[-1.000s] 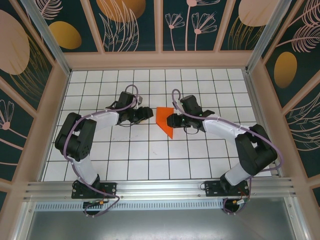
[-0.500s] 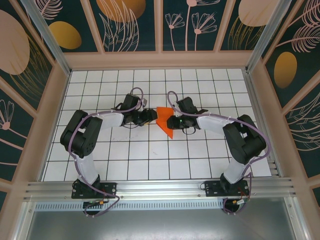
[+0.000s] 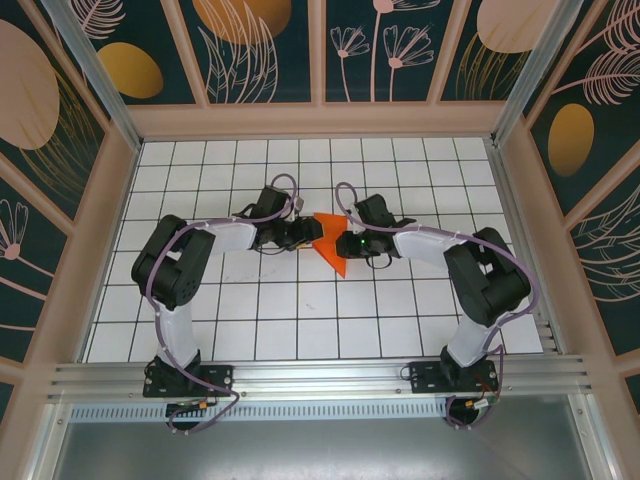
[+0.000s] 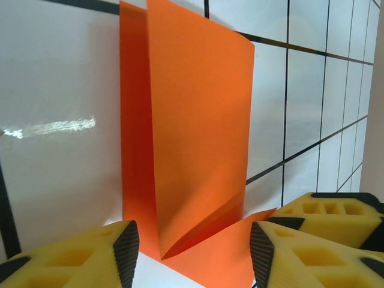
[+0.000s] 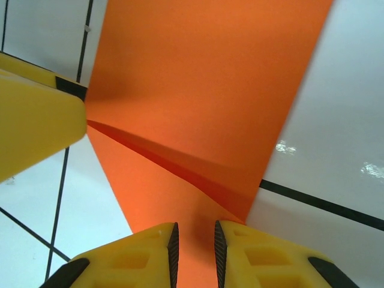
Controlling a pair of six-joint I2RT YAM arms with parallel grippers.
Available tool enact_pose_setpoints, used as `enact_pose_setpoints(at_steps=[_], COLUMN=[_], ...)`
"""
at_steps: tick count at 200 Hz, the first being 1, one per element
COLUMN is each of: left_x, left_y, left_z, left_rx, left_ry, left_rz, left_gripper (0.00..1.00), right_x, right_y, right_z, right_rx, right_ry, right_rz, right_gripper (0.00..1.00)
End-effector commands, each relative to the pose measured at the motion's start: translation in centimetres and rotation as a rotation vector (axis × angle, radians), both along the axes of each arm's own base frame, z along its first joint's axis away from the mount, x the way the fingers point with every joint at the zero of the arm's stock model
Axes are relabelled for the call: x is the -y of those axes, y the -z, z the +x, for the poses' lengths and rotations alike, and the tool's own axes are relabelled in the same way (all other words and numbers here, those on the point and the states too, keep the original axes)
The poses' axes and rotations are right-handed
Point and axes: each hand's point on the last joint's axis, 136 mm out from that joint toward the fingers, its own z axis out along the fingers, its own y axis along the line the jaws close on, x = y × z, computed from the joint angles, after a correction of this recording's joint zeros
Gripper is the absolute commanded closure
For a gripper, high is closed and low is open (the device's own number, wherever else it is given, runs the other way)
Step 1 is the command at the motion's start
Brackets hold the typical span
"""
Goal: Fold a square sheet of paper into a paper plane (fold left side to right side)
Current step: Fourth fold the wing at the center of the table.
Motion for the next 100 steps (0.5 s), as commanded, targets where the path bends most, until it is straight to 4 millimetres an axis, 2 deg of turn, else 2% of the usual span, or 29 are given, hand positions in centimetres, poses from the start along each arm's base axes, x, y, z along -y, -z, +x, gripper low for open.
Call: enact_pose_setpoints(at_steps=[1, 49, 63, 74, 100], left_x=[1.1, 1.8, 1.9, 1.9, 1.9], left_y=[-0.5, -1.7, -2.0, -2.1, -2.3], left_z=[0.2, 0.5, 0.5, 0.5, 0.5], left_rx=[-0.005, 0.007, 0.008, 0.009, 0.007], left_ry=[0.023, 0.029, 0.030, 0.026, 0.026], left_rz=[-0.023, -0.061, -0.064, -0.065, -0.068], left_gripper=[0.50, 0.70, 0.75, 0.78, 0.82], right_x=[0.3, 0.6, 0.6, 0.5, 0.3], right_y=[0.1, -1.0, -1.9, -2.4, -3.2], right_z=[0.6, 0.6, 0.6, 0.3, -0.5], right_rx=[0.010, 0.044, 0.079, 0.106, 0.163], right_ry=[0.008, 0.024, 0.043, 0.052, 0.066], right_rz=[-0.018, -0.016, -0.027, -0.041, -0.094], right_gripper=[0.74, 0.73, 0.68, 0.64, 0.63])
